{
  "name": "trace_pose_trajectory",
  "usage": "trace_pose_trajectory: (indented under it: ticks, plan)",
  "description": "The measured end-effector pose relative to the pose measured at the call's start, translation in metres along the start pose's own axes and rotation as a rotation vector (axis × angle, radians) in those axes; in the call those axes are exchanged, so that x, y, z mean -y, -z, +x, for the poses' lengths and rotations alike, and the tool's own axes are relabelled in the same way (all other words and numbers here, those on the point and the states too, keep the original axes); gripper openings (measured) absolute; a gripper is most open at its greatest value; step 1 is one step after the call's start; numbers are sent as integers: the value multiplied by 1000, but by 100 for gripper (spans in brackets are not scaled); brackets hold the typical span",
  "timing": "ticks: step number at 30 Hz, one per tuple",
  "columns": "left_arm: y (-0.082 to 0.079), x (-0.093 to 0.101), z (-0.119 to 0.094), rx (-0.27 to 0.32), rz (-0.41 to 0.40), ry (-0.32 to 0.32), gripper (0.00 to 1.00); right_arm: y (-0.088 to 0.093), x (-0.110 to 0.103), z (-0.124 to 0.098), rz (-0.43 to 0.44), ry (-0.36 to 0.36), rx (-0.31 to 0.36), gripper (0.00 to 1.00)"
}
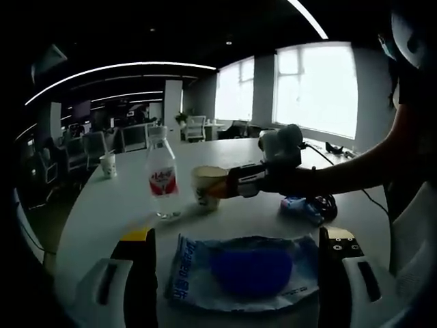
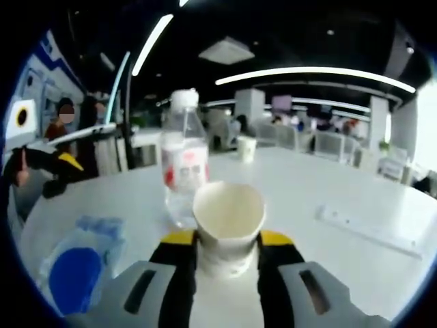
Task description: Arrange the tabletop items into an orderly group along one side of the table until the central work area is clear of visible clutter.
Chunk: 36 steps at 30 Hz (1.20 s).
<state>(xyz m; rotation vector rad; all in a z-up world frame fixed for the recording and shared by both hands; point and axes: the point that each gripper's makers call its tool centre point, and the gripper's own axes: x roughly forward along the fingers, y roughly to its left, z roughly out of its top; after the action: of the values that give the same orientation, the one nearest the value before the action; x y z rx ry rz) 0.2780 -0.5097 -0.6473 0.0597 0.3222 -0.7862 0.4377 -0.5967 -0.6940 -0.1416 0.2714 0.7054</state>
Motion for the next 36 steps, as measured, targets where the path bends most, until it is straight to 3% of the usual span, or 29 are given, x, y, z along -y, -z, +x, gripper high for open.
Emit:
trace_pose_trajectory:
  ticks: [13, 19, 26, 31, 36]
  plan:
    - [3, -1, -1, -5, -18, -6, 99, 12, 1, 0, 15, 1, -42, 35]
    - [-1, -2, -2, 8, -26, -9, 99, 12, 0, -2, 31, -2, -46, 49]
    - [-8, -4, -4, 25, -40, -16, 99, 5, -2, -8, 59, -2, -44, 76]
    - [-14, -6, -8, 33, -41, -24, 99, -9, -7, -19, 78, -6, -33, 95]
    - [-21, -8, -13, 49, -48, -36, 99, -25, -12, -31, 66, -13, -13, 100]
